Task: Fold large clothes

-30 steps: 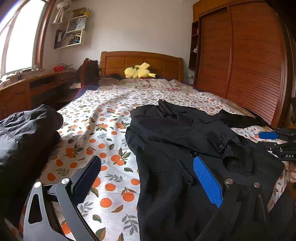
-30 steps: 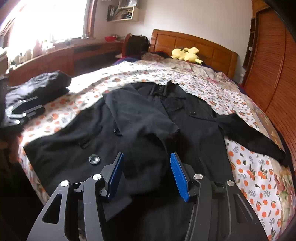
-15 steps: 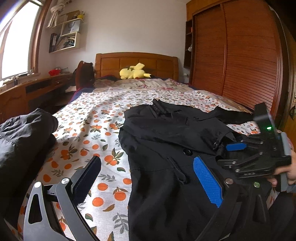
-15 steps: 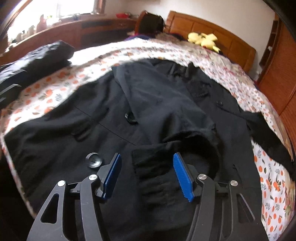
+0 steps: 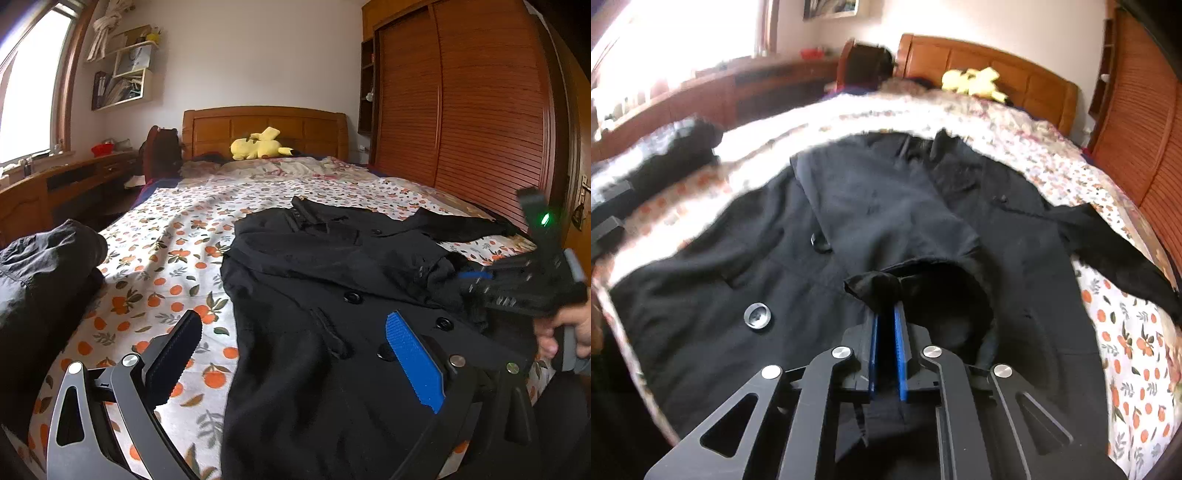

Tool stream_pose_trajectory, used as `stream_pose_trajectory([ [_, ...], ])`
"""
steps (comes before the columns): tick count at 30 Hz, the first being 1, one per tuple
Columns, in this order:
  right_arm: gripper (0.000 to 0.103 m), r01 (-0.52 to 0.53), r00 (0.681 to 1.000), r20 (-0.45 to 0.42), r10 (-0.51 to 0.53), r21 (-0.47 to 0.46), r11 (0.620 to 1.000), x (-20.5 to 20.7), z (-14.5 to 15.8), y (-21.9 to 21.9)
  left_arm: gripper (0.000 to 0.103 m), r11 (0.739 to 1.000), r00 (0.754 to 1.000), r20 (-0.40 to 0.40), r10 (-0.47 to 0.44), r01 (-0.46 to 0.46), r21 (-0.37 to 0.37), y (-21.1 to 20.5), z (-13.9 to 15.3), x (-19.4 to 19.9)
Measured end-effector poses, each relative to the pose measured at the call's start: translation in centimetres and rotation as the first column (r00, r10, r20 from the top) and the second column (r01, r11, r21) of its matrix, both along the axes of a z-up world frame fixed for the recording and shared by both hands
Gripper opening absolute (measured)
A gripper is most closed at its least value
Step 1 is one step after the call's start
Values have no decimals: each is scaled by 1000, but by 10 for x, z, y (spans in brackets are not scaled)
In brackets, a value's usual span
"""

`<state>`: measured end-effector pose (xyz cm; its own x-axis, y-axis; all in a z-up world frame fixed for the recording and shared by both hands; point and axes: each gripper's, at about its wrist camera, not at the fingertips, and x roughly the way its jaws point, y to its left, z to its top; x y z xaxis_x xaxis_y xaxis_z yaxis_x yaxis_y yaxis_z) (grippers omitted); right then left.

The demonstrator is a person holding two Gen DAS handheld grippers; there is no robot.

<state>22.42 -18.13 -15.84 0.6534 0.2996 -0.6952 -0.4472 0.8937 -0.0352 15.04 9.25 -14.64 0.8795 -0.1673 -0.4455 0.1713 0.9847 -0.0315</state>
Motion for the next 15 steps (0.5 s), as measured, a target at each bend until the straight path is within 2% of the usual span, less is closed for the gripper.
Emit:
stream_pose_trajectory([
  [8, 5, -43, 998, 58, 37, 106, 993, -36, 46, -27, 101, 999, 1000, -2, -26, 26, 23, -26, 3, -14],
  [12, 4, -52, 998, 55, 44, 152, 987, -46, 56, -38, 101, 999, 999, -13, -33, 33, 25, -35, 3, -15],
  [15, 4, -53, 997, 56, 45, 146, 988, -49, 57, -44, 101, 999, 999, -17, -29, 29, 29, -41, 5, -14],
])
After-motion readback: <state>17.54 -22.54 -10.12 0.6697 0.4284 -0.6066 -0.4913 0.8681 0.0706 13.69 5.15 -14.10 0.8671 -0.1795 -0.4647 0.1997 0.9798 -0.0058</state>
